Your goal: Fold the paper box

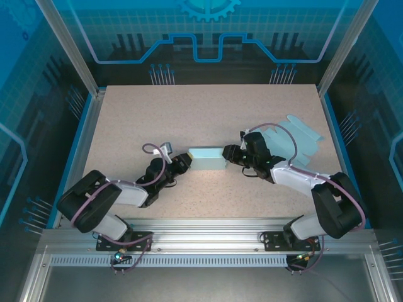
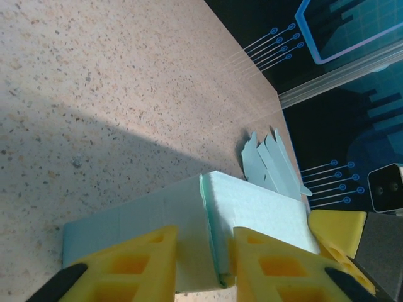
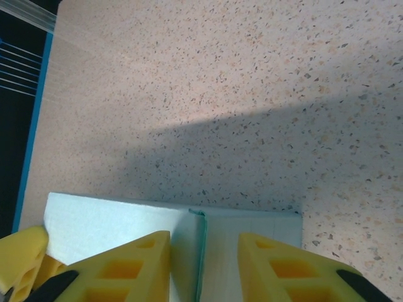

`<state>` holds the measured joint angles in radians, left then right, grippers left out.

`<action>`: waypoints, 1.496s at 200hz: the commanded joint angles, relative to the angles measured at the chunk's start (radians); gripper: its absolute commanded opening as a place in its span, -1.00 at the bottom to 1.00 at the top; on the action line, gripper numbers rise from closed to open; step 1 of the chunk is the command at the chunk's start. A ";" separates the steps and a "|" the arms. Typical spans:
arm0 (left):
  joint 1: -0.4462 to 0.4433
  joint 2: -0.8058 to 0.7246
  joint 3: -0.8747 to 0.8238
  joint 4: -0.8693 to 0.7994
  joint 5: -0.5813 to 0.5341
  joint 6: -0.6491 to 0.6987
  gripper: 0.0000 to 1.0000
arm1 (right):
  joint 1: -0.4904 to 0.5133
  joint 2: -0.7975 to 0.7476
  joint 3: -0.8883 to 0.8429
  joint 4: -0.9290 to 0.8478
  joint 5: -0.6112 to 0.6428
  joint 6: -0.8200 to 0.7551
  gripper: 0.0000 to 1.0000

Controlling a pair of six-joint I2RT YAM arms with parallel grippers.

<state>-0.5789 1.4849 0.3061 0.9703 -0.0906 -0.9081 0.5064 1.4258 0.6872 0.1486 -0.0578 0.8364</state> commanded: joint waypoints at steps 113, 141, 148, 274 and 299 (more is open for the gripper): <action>-0.001 -0.323 0.277 -0.745 0.182 1.160 0.47 | 0.083 0.114 0.026 -0.318 0.159 -0.053 -0.34; 0.002 -0.233 0.349 -0.785 0.250 1.339 0.50 | 0.094 0.116 0.034 -0.322 0.164 -0.055 -0.34; 0.004 -0.210 0.366 -0.793 0.265 1.375 0.54 | 0.096 0.115 0.034 -0.323 0.166 -0.054 -0.34; 0.005 0.113 0.690 -1.216 0.262 1.623 0.50 | 0.119 0.009 0.011 -0.340 0.211 -0.078 -0.33; 0.004 0.136 0.701 -1.211 0.209 1.632 0.36 | 0.121 -0.019 0.011 -0.353 0.218 -0.084 -0.31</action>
<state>-0.5789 1.5997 0.9737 -0.2039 0.1684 0.6914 0.6098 1.4067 0.7517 0.0067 0.1318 0.7822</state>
